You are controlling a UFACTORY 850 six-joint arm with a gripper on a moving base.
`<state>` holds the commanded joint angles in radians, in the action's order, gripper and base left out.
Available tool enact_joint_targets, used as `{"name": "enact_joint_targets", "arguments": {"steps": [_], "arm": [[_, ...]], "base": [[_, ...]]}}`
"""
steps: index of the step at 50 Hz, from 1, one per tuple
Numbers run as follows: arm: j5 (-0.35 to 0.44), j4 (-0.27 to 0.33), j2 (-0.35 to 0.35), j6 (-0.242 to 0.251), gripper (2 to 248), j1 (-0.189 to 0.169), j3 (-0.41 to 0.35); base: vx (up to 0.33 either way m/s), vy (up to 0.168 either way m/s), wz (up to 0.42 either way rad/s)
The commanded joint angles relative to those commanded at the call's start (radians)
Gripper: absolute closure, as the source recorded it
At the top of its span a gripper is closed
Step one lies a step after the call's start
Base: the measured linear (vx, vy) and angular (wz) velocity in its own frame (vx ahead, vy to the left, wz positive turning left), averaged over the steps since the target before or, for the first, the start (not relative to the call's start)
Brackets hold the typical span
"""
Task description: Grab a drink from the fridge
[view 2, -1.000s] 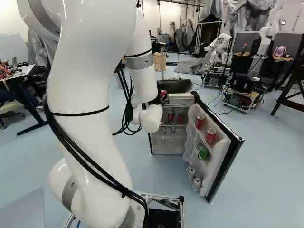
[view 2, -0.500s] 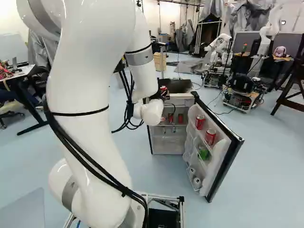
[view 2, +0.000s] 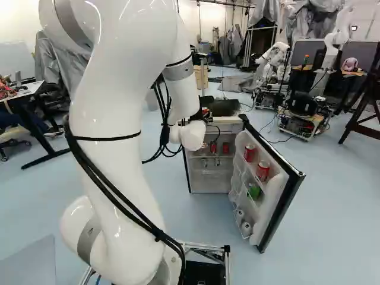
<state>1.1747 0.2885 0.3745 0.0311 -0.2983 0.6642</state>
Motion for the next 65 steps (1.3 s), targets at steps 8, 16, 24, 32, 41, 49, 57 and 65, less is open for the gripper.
{"name": "enact_joint_targets", "arguments": {"steps": [8,16,24,32,41,49,57,65], "arm": [[-0.002,0.000,-0.008,0.000,158,0.002,0.011],[-0.002,0.000,-0.023,0.000,158,0.002,0.012],[-0.002,0.000,-0.038,0.000,158,0.002,0.013],[-0.002,0.000,-0.038,0.000,158,0.003,0.017],[-0.002,0.000,-0.026,0.000,158,0.005,0.033],[-0.002,0.000,-0.012,0.000,158,0.008,0.050],[-0.002,0.000,0.004,0.000,158,0.011,0.070],[-0.002,0.000,0.026,0.000,158,0.015,0.098]], "base": [[0.000,0.000,0.000],[0.000,0.000,0.000],[0.000,0.000,0.000],[0.000,0.000,0.000],[0.000,0.000,0.000],[0.000,0.000,0.000],[0.000,0.000,0.000],[0.000,0.000,0.000]]}}
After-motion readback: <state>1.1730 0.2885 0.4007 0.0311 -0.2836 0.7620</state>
